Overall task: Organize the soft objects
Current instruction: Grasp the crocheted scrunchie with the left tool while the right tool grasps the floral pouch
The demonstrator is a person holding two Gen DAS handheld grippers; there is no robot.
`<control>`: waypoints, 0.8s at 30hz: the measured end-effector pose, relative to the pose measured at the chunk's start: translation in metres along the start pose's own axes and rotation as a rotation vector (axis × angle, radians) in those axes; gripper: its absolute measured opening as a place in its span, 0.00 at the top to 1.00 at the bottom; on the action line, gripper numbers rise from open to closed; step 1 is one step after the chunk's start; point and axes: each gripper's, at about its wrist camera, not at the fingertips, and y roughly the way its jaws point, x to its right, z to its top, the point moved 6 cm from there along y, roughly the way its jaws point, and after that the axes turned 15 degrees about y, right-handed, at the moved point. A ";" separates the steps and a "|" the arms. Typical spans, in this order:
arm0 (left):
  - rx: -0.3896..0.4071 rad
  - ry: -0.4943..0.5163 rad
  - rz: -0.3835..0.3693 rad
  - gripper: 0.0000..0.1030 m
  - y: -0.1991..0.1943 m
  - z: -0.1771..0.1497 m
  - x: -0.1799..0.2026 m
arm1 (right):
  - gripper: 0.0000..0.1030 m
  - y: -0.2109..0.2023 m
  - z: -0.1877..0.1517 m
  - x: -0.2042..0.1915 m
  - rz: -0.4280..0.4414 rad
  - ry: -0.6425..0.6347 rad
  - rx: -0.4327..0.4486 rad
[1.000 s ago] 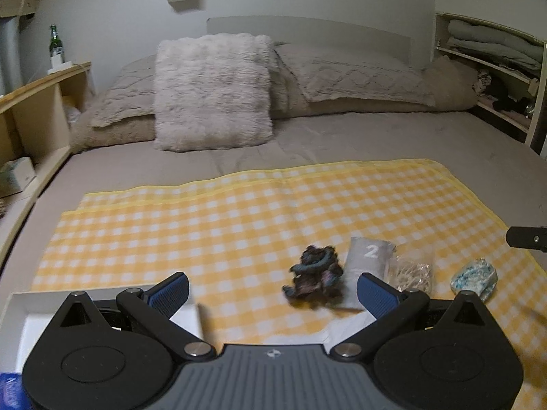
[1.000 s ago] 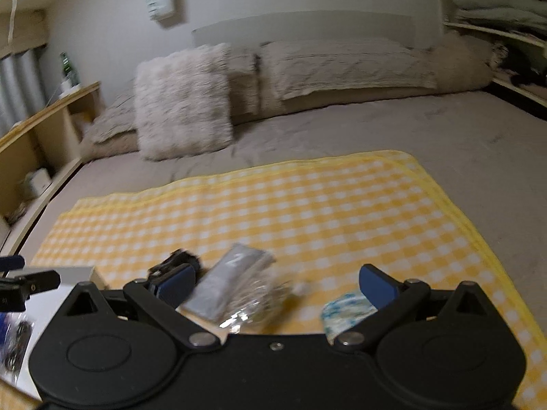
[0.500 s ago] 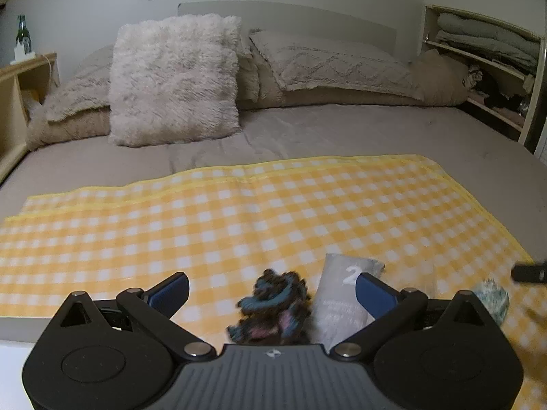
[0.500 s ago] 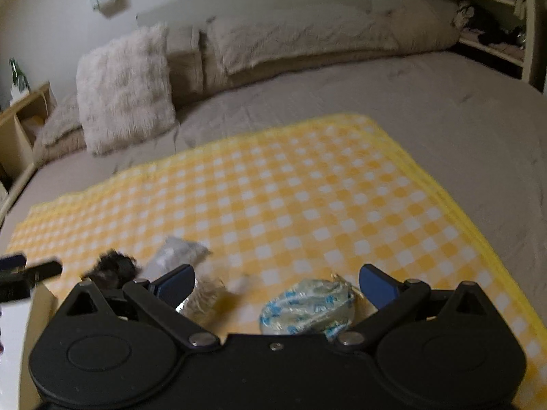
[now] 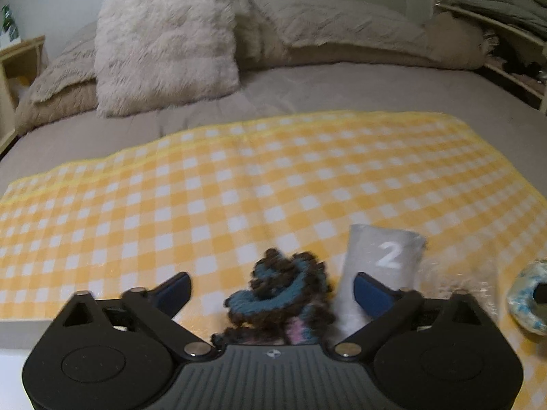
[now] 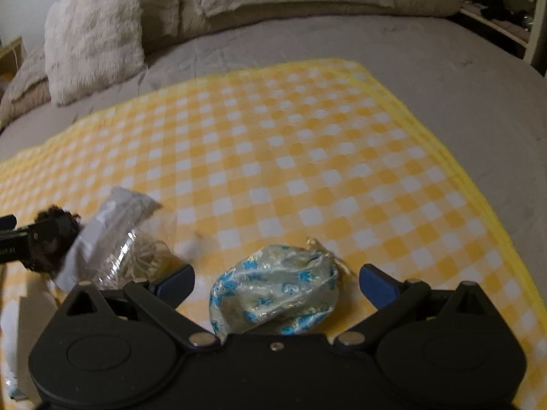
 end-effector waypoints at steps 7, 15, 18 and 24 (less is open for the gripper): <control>-0.080 -0.097 -0.094 0.42 0.020 -0.010 -0.005 | 0.00 0.025 -0.009 -0.009 0.000 -0.041 -0.057; -0.113 -0.104 -0.114 0.58 0.013 -0.014 -0.001 | 0.21 0.033 -0.021 -0.015 -0.006 -0.131 -0.121; -0.099 -0.094 -0.099 0.59 0.007 -0.011 -0.001 | 0.31 0.029 -0.019 -0.013 -0.001 -0.125 -0.127; -0.046 -0.086 -0.092 0.59 -0.020 -0.002 -0.003 | 0.47 0.014 -0.015 -0.013 0.049 -0.117 -0.123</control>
